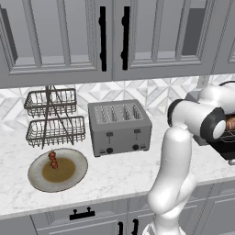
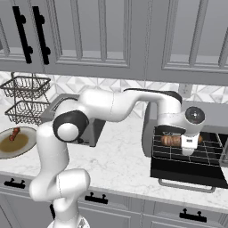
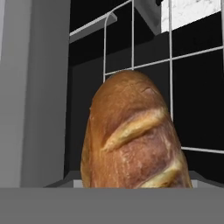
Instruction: Pick up the kebab skewer and baguette bread, and place them inside the toaster oven. Close the toaster oven door and start by setting the timer.
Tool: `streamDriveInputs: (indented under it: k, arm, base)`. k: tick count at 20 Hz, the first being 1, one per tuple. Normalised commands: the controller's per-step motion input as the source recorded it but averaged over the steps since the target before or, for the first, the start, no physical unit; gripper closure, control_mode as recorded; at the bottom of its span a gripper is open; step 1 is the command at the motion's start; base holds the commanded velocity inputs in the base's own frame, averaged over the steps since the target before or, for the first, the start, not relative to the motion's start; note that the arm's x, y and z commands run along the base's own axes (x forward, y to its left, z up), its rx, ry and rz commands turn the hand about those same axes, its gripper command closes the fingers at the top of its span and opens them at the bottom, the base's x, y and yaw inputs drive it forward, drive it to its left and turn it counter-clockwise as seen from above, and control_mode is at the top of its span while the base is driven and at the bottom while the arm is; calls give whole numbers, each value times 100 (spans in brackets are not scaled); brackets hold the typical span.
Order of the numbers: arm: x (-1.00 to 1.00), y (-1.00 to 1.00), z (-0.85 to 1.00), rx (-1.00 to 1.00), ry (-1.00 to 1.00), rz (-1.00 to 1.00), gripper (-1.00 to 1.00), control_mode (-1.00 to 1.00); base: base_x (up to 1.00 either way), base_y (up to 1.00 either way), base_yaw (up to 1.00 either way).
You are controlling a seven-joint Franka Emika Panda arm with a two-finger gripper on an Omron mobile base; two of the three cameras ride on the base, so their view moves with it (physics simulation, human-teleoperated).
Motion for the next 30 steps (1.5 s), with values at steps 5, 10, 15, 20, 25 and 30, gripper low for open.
streamDriveInputs:
  k: [5, 10, 15, 20, 25, 30]
  arm:
    - [5, 0, -24, 0, 0, 0, -100, -100]
    - [1, 0, -12, 0, 0, 0, -100, -100]
    - [0, -17, -2, 1, 0, 0, -100, -100]
    - [0, -12, -1, 2, 0, 0, -100, -100]
    - [-19, -33, 0, 1, 0, 0, -100, -100]
    - [-9, -30, 0, 3, -3, -2, -100, -100]
  base:
    - [0, 0, 0]
    - [0, 0, 0]
    - [0, 0, 0]
    - [0, 0, 0]
    - [0, 0, 0]
    - [0, 0, 0]
